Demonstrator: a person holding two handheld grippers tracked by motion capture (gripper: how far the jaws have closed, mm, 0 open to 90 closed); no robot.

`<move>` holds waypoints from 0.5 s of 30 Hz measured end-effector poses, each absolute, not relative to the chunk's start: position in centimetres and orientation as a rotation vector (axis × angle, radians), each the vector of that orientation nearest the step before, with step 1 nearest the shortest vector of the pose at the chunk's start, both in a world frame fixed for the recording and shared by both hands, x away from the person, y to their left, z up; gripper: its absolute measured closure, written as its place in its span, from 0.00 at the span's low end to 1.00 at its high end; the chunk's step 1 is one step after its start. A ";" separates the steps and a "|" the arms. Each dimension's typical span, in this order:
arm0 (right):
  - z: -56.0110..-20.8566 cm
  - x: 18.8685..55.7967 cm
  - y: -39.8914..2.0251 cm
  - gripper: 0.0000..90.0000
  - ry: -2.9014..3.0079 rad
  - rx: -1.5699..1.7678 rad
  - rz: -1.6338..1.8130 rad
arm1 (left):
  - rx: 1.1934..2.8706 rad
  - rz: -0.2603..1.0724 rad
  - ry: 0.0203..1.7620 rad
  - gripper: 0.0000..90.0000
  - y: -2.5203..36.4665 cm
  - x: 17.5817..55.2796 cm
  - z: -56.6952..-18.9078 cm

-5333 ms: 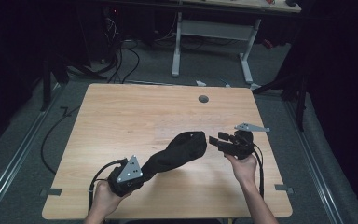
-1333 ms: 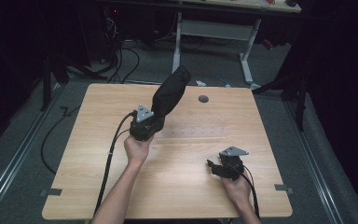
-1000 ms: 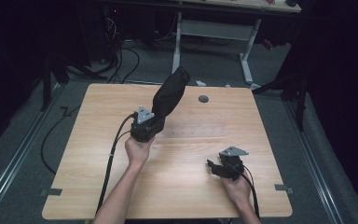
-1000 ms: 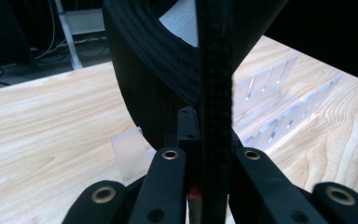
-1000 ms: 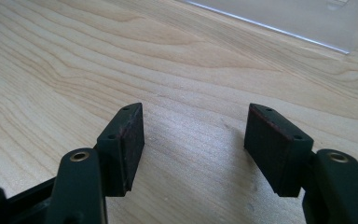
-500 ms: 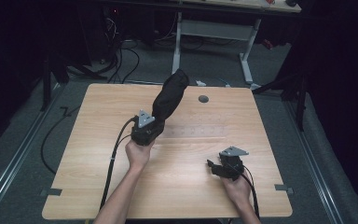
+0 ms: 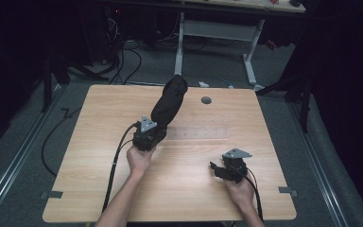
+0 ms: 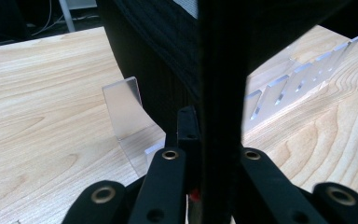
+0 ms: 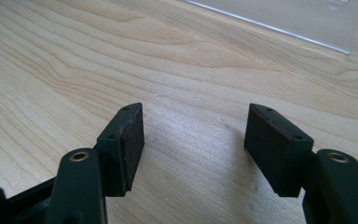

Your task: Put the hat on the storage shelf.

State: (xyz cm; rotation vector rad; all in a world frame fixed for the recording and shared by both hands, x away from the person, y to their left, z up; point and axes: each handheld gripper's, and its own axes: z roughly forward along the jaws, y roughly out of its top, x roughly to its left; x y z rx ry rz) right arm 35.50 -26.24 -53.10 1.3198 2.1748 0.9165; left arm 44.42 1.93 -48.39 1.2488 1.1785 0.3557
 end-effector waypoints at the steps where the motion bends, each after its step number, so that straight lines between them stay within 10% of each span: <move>1: -53.1 35.5 -26.2 0.42 2.173 1.328 0.918 | 1.245 0.353 1.181 0.95 1.9 44.4 -48.4; 15: -53.1 35.5 -26.2 0.42 2.175 1.323 0.917 | 1.254 0.341 1.162 0.56 2.2 43.7 -47.3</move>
